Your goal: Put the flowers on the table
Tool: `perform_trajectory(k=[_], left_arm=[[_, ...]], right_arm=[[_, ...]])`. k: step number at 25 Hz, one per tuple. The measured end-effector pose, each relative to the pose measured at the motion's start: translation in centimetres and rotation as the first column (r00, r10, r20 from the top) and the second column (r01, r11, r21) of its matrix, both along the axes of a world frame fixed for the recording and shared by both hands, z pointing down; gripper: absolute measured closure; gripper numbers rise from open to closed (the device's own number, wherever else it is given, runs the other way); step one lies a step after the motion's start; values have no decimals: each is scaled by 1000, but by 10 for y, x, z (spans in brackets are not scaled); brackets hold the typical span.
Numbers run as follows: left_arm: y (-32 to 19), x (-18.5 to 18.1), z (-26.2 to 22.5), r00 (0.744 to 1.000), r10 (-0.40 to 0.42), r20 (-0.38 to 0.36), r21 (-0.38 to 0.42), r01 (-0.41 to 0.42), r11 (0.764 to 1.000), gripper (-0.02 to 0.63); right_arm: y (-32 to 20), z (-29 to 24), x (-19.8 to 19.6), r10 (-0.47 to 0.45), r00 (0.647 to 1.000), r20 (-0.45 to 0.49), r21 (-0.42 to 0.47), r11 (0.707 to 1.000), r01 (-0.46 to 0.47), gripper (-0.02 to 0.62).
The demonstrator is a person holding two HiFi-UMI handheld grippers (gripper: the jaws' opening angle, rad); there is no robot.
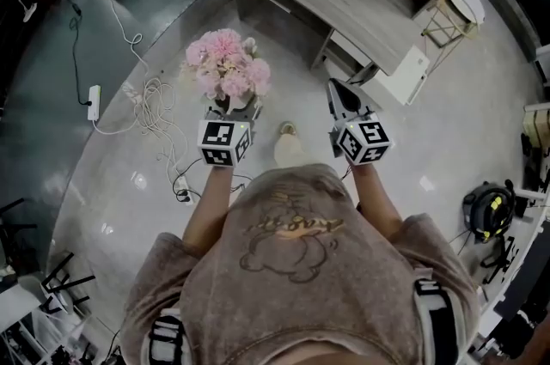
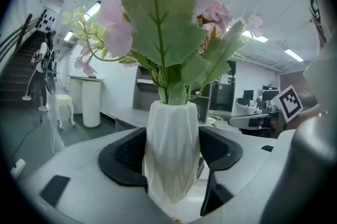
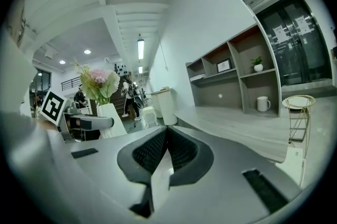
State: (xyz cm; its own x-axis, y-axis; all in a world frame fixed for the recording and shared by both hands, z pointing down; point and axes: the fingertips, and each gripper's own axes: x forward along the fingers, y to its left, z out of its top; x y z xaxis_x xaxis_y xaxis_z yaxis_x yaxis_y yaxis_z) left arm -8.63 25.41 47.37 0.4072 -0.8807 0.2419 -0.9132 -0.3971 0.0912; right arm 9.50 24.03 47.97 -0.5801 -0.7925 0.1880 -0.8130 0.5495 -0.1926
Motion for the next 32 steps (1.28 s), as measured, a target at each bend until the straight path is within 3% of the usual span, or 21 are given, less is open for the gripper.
perform_trajectory(k=[14, 25, 32], left_arm=[[-143, 10, -19, 999, -49, 7, 37, 49, 998, 287], [-207, 8, -22, 997, -60, 43, 56, 58, 997, 287], [-260, -5, -17, 998, -50, 35, 54, 48, 997, 287]], right_arm=[[-148, -21, 15, -37, 999, 8, 24, 999, 36, 600], [-214, -12, -1, -92, 996, 11, 3, 996, 92, 600], [-262, -6, -11, -80, 997, 9, 0, 997, 80, 599]])
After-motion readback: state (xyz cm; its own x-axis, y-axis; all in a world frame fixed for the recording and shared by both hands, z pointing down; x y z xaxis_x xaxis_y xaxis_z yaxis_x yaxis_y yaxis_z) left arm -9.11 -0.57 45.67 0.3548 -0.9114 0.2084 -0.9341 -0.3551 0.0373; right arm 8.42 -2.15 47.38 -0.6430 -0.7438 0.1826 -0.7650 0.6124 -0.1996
